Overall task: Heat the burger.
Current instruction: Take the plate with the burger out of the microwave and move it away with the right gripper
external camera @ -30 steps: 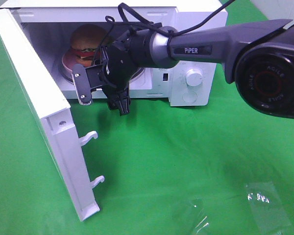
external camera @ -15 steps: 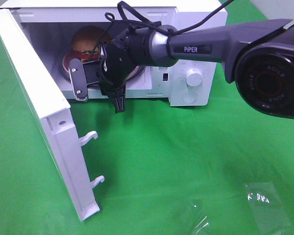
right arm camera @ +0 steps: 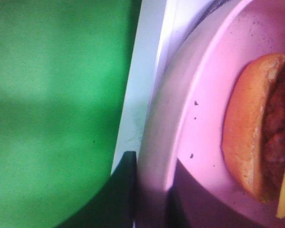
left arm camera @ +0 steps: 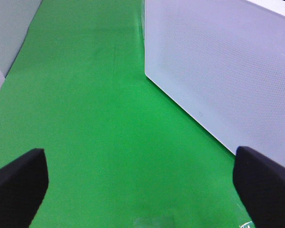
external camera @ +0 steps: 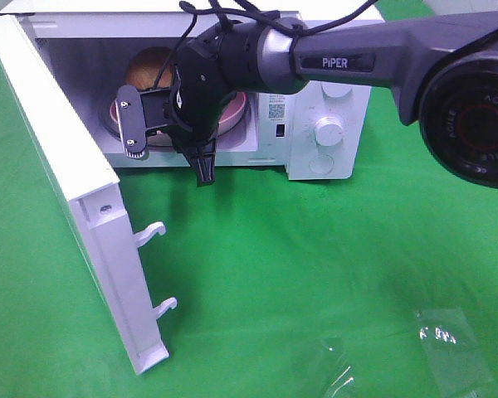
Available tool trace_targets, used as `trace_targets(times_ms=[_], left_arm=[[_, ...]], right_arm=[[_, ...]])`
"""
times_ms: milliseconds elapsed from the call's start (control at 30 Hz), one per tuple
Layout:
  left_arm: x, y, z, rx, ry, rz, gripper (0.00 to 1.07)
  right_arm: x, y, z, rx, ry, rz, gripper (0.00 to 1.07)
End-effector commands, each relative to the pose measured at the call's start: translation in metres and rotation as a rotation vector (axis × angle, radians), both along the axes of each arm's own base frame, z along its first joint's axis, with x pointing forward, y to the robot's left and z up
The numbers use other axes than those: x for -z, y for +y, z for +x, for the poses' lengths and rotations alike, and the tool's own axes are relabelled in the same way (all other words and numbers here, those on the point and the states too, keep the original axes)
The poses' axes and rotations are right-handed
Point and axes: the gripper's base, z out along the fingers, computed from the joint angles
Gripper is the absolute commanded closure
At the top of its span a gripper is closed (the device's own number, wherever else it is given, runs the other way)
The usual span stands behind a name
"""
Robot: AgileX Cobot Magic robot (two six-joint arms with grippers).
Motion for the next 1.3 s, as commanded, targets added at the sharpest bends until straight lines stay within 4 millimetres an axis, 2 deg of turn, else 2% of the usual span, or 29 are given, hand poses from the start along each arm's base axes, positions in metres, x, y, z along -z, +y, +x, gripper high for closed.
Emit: trace_targets(times_ms=[33, 233, 533, 800, 1300], left_arm=[[0.000, 0.000, -0.002, -0.002, -0.026, -0.004, 0.08], [0.000, 0.000, -0.002, -0.002, -0.026, -0.004, 0.08], [0.000, 0.000, -0.002, -0.002, -0.026, -0.004, 0.08], [0.000, 0.000, -0.002, -0.002, -0.026, -0.004, 0.08], [0.000, 0.000, -0.002, -0.002, -0.026, -0.004, 0.08]], right_arm=[[-0.006, 0.002, -0.010, 0.002, 0.033, -0.023, 1.07], [-0.004, 0.000, -0.022, -0.051, 0.030, -0.050, 1.07], [-0.020, -0.011, -0.039, -0.159, -0.068, -0.026, 1.07], [-0.034, -0.026, -0.058, -0.222, -0.120, -0.004, 1.07], [-0.046, -0.053, -0.093, -0.280, -0.148, -0.001, 1.07]])
